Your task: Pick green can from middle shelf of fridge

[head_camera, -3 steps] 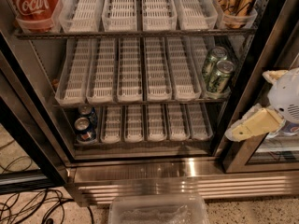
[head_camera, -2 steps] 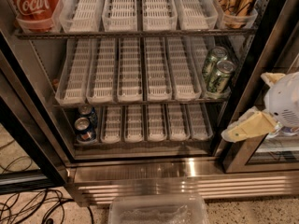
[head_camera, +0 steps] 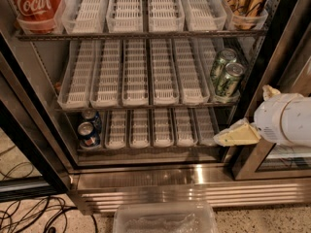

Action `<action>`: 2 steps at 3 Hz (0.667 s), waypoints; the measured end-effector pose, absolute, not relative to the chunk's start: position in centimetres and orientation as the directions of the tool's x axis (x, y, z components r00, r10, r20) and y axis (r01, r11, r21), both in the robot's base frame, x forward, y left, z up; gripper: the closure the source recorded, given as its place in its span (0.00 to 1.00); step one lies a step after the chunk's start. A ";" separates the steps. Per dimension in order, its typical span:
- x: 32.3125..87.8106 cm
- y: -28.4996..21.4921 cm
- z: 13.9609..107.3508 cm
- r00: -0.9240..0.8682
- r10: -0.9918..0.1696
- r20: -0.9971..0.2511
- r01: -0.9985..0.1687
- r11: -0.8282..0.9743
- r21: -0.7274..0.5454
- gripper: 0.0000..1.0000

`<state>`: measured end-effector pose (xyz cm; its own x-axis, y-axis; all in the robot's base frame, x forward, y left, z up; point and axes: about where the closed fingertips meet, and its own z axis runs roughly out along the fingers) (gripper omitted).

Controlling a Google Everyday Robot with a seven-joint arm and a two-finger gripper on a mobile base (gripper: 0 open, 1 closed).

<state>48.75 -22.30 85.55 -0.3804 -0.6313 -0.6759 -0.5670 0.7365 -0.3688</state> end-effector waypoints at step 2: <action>50.7 -23.3 85.1 -0.384 -0.487 -0.784 -0.361 0.861 -0.358 0.00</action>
Offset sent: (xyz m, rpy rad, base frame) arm 0.0407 -0.0026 -0.0098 0.1590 -0.2230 -0.3111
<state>50.71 -23.29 85.08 -0.3843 -0.4874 -0.7840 -0.3613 0.8609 -0.3582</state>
